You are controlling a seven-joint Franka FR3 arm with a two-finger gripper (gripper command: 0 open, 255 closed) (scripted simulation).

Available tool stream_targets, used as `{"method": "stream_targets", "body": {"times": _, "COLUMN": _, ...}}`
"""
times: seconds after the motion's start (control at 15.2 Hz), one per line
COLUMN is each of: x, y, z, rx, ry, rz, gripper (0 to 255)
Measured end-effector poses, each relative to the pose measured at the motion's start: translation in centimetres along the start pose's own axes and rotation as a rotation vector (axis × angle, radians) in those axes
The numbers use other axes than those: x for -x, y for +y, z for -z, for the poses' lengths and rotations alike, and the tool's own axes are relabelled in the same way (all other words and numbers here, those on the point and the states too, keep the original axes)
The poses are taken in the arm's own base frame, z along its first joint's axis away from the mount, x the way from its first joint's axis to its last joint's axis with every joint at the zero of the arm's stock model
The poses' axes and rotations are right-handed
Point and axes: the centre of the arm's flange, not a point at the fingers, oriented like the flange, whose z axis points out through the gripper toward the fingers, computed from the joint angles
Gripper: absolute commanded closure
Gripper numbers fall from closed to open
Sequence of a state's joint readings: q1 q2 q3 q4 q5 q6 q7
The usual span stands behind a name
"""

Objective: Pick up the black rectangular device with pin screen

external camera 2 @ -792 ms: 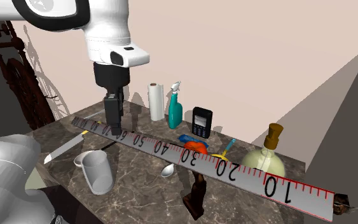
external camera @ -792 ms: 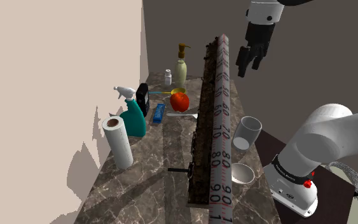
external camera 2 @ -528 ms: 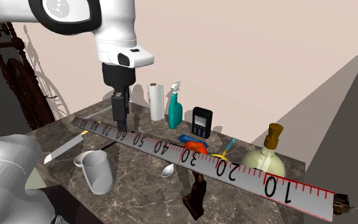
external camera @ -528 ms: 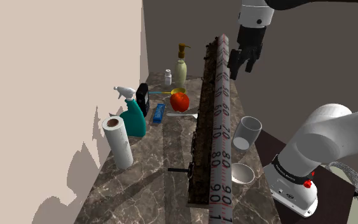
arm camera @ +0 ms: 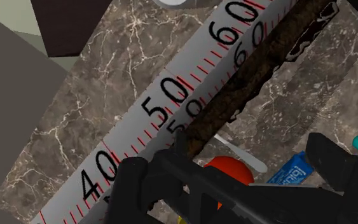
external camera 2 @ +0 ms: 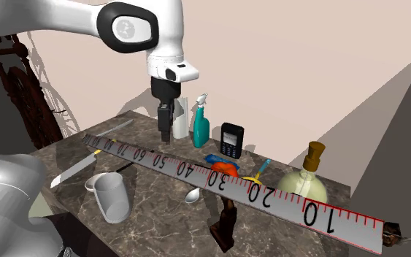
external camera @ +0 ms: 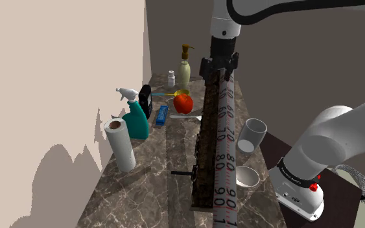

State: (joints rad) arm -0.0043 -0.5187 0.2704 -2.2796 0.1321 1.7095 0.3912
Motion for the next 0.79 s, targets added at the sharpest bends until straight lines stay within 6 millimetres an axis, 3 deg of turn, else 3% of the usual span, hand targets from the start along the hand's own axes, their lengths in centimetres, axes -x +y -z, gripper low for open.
{"method": "stream_targets", "body": {"times": 0.46, "x": -4.6, "y": -7.1, "z": -2.2, "rx": -0.009, "ry": 0.005, "rz": -0.117, "gripper": 0}}
{"method": "stream_targets", "body": {"times": 0.79, "x": -9.3, "y": -11.9, "z": -3.7, "rx": -0.016, "ry": 0.009, "rz": -0.200, "gripper": 0}}
